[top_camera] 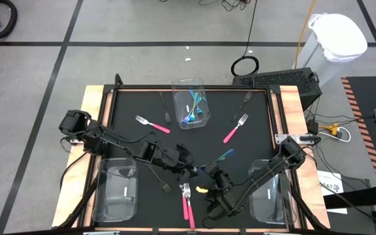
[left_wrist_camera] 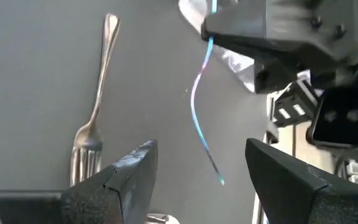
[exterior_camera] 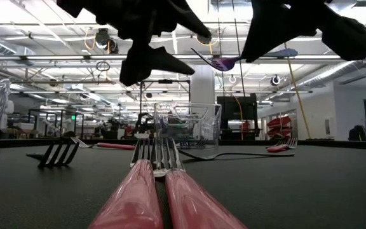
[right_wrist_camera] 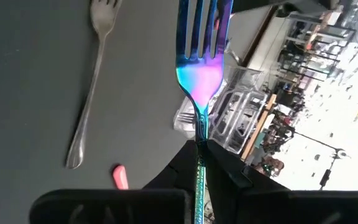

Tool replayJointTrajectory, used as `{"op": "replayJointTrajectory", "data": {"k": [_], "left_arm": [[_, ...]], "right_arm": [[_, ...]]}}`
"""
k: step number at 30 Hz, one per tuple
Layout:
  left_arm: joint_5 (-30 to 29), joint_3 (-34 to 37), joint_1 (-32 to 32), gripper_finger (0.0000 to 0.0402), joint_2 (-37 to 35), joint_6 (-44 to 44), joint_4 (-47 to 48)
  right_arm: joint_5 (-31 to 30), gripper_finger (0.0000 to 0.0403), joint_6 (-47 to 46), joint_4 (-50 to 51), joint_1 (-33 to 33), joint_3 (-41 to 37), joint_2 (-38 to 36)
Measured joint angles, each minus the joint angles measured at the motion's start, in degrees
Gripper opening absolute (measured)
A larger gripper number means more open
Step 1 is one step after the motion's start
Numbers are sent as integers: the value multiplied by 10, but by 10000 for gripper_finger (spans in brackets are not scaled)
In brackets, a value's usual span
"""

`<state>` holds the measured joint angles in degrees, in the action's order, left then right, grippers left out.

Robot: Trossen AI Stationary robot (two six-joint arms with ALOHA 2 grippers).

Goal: Sort silverware by color (type)
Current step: Put the blue fork into the top transparent bin

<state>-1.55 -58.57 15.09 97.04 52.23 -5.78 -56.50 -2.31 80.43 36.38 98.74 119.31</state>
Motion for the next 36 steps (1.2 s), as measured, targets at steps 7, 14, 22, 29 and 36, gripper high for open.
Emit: {"op": "replayJointTrajectory", "data": {"k": [7, 14, 22, 29, 36], "left_arm": [[2, 0, -6, 242, 21, 15, -19], [37, 0, -15, 242, 43, 17, -59], [61, 0, -28, 227, 42, 11, -54], [72, 0, -35, 108, 42, 10, -43], [77, 0, -48, 10, 42, -25, -39]], "right_arm": [[-7, 15, 0, -5, -2, 0, 0], [-7, 15, 0, -5, -5, 0, 0], [-5, 15, 0, -5, -5, 0, 0], [-4, 15, 2, -5, -5, 0, 0], [-5, 20, 2, -3, -4, 0, 0]]}}
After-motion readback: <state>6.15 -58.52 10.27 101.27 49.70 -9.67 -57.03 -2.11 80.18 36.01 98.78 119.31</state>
